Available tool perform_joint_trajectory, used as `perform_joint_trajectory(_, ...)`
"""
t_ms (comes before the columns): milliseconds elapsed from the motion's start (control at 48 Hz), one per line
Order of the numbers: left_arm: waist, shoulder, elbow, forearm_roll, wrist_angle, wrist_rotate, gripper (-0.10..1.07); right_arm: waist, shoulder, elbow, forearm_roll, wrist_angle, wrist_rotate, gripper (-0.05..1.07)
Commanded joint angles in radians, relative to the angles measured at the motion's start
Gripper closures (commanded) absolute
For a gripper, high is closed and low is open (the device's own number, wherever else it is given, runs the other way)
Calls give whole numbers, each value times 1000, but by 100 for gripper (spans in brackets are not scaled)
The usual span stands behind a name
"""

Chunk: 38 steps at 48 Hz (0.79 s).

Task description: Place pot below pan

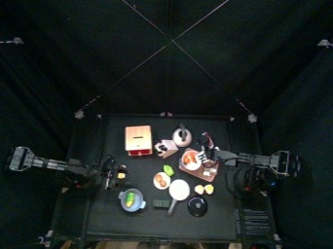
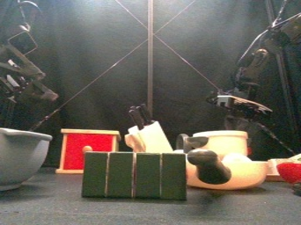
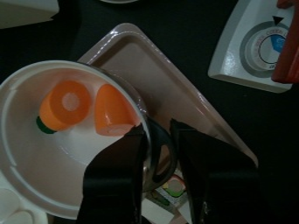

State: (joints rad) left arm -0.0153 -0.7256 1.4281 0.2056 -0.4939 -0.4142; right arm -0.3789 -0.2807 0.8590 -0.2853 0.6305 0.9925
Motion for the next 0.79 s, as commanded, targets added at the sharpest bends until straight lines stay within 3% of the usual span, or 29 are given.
perform_joint_trajectory(0,0,2,-12,2,-6,2,7,5,-25,-11,15,-2,3,52)
perform_joint_trajectory(146,0,2,-12,-2,-6,2,7,75,-86,-6,69,38,3,52)
perform_joint_trajectory(438,0,0,-11,-2,-5,2,7,443,-233,51,196,97,84,52)
perform_joint_trajectory(583,2,0,-11,-2,-5,2,7,595,-261,77,178,94,230,52)
perform_joint_trajectory(771,0,0,-12,-3,-6,2,7,738,-225,64,55,32,410,52)
